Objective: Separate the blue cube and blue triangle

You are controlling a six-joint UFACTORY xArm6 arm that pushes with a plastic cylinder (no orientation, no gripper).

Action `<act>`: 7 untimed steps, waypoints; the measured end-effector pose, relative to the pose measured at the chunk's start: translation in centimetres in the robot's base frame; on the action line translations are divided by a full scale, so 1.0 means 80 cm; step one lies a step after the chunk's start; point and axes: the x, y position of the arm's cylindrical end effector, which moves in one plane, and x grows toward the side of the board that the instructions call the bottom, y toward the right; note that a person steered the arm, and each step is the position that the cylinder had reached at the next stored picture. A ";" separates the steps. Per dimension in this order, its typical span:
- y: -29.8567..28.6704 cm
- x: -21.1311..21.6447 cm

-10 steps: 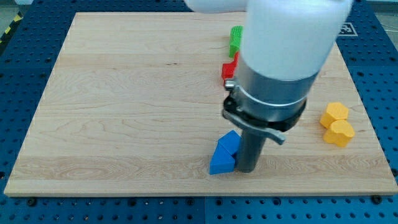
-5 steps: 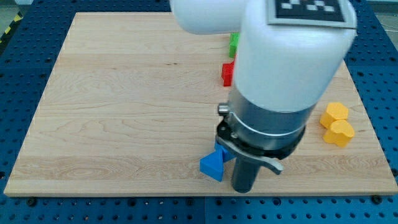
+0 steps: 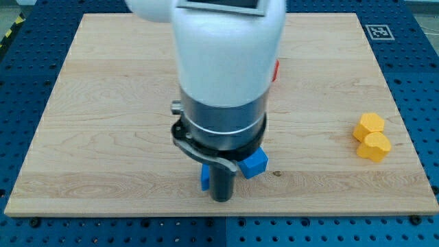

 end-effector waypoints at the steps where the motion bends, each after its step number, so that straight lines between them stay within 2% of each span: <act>1: -0.011 0.001; 3: -0.050 0.001; 6: -0.054 -0.029; 7: -0.070 -0.054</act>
